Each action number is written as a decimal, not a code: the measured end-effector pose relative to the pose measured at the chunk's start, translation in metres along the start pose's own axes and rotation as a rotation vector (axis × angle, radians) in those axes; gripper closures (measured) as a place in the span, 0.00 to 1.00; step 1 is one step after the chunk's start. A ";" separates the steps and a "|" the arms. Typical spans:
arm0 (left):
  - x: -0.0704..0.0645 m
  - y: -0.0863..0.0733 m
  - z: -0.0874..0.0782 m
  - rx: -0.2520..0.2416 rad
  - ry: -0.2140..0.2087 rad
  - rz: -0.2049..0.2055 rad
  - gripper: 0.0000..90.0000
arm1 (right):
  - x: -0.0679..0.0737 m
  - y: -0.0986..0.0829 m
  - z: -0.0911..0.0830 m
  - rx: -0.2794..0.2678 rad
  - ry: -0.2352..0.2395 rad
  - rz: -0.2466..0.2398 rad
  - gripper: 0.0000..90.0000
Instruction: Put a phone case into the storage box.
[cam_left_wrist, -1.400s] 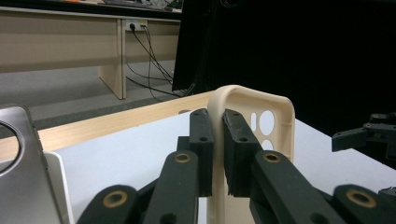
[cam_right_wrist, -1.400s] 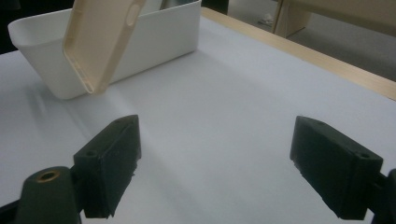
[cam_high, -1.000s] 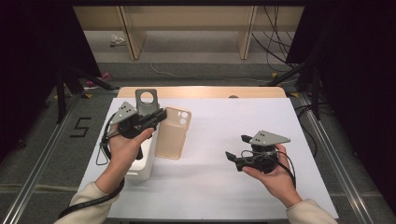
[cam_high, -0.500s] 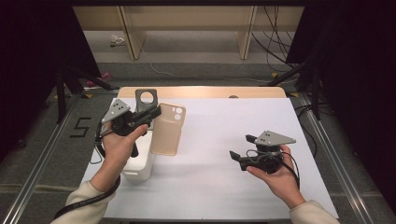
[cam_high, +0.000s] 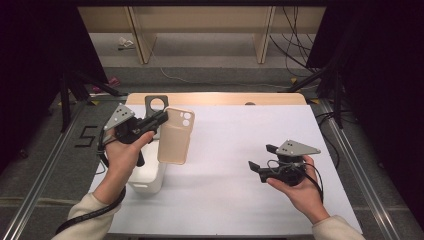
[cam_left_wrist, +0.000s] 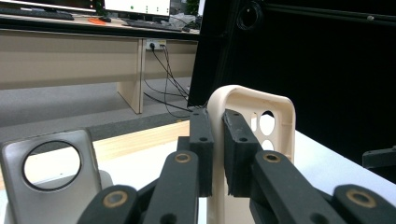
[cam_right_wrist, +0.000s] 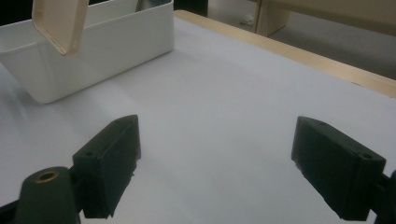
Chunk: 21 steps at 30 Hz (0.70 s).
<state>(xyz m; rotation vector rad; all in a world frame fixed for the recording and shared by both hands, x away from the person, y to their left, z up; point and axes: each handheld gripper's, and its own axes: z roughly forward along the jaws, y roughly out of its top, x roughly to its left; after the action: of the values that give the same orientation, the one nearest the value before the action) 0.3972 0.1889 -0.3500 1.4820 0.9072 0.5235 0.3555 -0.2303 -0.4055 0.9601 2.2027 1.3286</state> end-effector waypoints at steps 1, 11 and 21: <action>0.001 0.000 0.000 -0.002 0.003 -0.002 0.92 | 0.000 0.000 0.000 0.000 0.000 0.001 0.18; 0.010 0.005 -0.006 -0.016 0.020 -0.019 0.92 | -0.004 -0.002 -0.004 -0.003 -0.011 0.015 0.18; 0.016 0.008 -0.010 -0.025 0.033 -0.022 0.92 | -0.007 -0.003 -0.006 -0.003 -0.018 0.025 0.18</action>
<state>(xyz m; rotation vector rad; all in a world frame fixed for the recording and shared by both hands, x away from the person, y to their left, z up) 0.4009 0.2081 -0.3439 1.4430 0.9379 0.5428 0.3552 -0.2397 -0.4056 0.9972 2.1818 1.3291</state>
